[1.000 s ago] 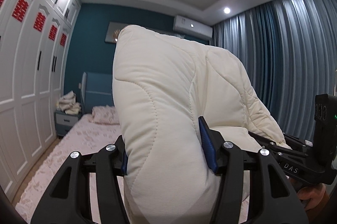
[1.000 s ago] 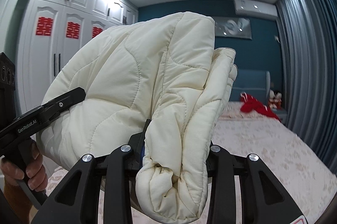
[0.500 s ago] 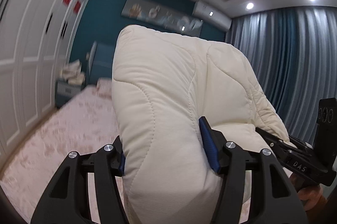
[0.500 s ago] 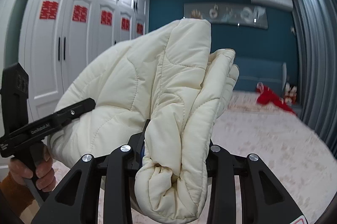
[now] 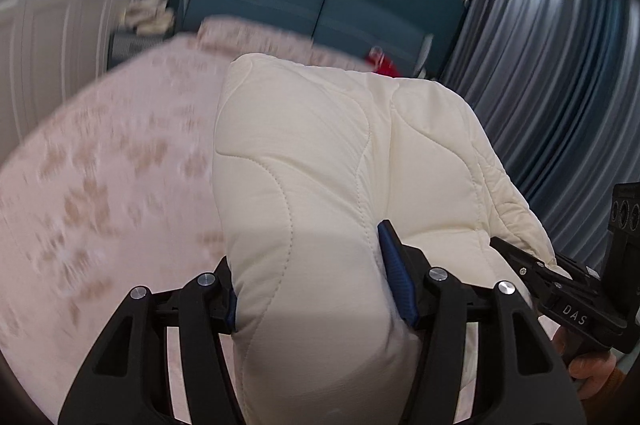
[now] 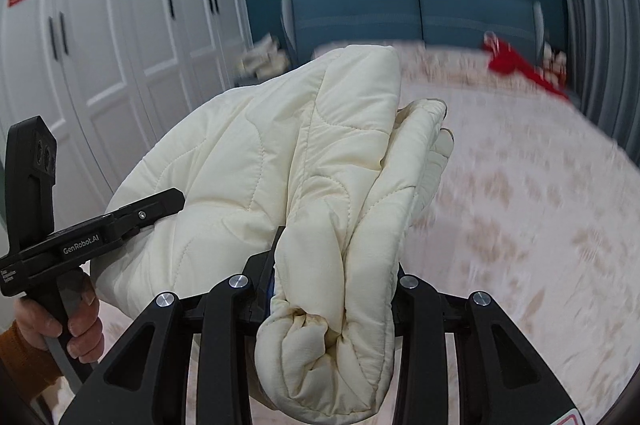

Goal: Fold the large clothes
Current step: 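Lift the folded jacket off the bed with both tools and hold it, then lower the folded jacket onto the bed and open the right tool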

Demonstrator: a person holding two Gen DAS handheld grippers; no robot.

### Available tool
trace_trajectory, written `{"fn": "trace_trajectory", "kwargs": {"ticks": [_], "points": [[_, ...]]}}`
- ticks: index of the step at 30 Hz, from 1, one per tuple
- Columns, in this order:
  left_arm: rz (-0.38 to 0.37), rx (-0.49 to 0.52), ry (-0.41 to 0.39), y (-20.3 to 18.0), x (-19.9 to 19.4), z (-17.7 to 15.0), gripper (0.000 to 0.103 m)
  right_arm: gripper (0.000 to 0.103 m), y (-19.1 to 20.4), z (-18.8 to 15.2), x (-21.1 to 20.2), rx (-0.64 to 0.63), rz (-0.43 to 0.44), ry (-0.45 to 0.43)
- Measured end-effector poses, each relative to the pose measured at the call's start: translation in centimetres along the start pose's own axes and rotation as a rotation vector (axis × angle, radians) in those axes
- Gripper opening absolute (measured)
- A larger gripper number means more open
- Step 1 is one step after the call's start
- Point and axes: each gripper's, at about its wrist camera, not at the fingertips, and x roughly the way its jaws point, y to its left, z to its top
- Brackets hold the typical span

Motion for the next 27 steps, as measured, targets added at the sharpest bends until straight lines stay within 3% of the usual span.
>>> {"fn": "trace_trajectory", "kwargs": {"ticks": [6,13,16,23,27], "points": [[0.039,-0.027,0.136,2.0,5.0,-4.5,0.056,0.034,-1.5,-4.6,5.2,0.048,-0.013,0.148],[0.074,0.011,0.146,1.7,5.4,-6.7,0.062,0.039,-2.5,-7.8,7.2,0.123,0.002,0.210],[0.102,0.004,0.162,1.6,5.7,-6.6,0.066,0.047,-3.5,-8.2,7.5,0.197,0.019,0.227],[0.268,0.012,0.214,-0.7,3.6,-5.9,0.070,0.055,-5.3,-7.7,5.4,0.364,0.045,0.292],[0.367,0.044,0.210,-2.2,1.3,-5.4,0.069,0.056,-5.3,-6.9,1.8,0.369,0.044,0.261]]}}
